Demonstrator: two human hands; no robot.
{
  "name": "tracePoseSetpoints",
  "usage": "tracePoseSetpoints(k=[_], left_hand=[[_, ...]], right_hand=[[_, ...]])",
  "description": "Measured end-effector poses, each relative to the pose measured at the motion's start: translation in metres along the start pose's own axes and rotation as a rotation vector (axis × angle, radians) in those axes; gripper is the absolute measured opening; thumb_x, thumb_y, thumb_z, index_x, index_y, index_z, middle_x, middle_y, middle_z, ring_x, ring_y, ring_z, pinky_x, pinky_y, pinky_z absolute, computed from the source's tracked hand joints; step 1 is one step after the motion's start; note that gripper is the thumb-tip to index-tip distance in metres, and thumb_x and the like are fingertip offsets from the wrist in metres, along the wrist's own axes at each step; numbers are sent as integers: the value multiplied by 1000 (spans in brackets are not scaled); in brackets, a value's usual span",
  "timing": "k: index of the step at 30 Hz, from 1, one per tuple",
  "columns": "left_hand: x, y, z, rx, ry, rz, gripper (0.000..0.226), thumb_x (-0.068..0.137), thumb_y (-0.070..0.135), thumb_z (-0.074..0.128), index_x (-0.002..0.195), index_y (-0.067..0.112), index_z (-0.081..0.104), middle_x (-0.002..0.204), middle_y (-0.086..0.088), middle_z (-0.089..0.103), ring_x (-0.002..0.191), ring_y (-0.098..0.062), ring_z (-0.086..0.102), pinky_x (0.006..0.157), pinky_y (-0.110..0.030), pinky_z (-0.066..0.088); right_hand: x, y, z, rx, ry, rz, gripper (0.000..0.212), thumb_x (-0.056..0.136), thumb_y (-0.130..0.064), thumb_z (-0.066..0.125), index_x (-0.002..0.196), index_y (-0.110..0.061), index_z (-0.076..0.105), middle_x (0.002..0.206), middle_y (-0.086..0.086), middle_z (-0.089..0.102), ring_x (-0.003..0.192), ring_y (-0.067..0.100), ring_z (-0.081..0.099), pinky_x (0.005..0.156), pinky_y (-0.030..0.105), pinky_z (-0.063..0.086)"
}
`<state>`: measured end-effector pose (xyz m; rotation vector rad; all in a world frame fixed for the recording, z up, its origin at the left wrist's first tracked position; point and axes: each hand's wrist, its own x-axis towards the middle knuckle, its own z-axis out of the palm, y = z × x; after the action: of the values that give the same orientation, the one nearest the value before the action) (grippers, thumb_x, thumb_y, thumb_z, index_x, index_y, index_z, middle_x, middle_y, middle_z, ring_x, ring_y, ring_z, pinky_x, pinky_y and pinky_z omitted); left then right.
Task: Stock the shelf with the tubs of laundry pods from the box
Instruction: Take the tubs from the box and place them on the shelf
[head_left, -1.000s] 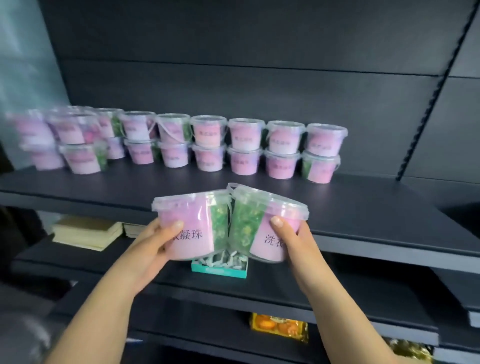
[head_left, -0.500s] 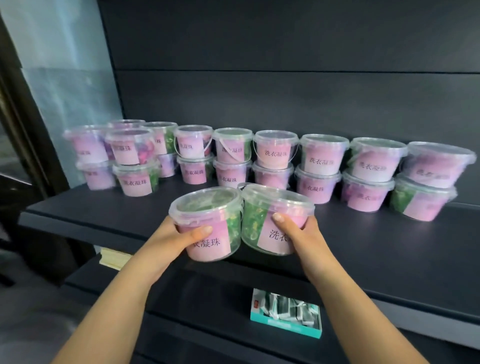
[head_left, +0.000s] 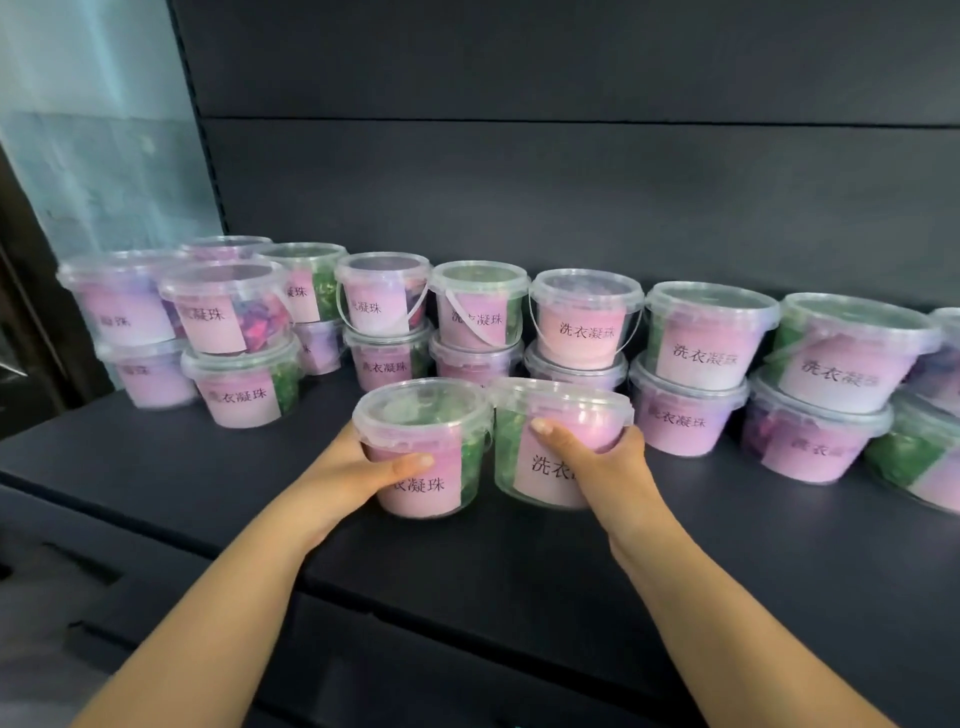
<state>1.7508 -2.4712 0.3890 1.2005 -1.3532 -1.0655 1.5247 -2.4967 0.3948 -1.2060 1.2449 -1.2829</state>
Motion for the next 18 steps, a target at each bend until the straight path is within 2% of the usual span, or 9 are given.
tracePoseSetpoints(k=[3,7,10,14,15,18], left_hand=[[10,-1,-22,104,-58,5,93,17,56,84,103,47,49,98,30,65,96,15,57,86,-15,44],[26,-4,-53,127,-103,-23,84,27,49,82,103,47,47,112,20,58,109,3,51,94,-23,41],[39,-11,-79,142,-86,-31,97,19,53,84,107,44,45,111,21,55,109,0,50,94,-25,39],[48,-21,-105,169,-125,-38,118,21,53,84,128,32,40,121,13,54,117,-9,47,102,-32,37],[50,-23,-108,170,-137,-28,117,22,54,84,129,32,40,123,12,54,117,-8,48,103,-33,37],[55,-24,-112,133,-173,11,93,36,43,80,120,35,41,116,17,54,109,-1,49,99,-27,36]], right_hand=[[2,5,6,-50,-8,2,93,63,-36,80,137,-12,29,128,4,51,115,21,52,100,39,44],[-5,9,14,-114,-3,-62,89,65,-24,82,136,-17,28,122,-4,49,112,14,51,95,30,44],[-8,10,17,-145,12,-96,85,64,-13,82,133,-20,32,121,-7,52,108,6,52,90,20,44],[-12,6,16,-184,-9,-144,60,64,-10,81,103,-39,47,107,-17,59,87,-17,58,70,2,46],[-14,5,17,-185,-7,-145,59,63,-13,83,102,-40,47,107,-17,60,86,-18,58,69,2,46],[-18,8,26,-172,-15,-137,55,66,-8,80,104,-35,51,108,-12,64,89,-12,61,72,6,48]])
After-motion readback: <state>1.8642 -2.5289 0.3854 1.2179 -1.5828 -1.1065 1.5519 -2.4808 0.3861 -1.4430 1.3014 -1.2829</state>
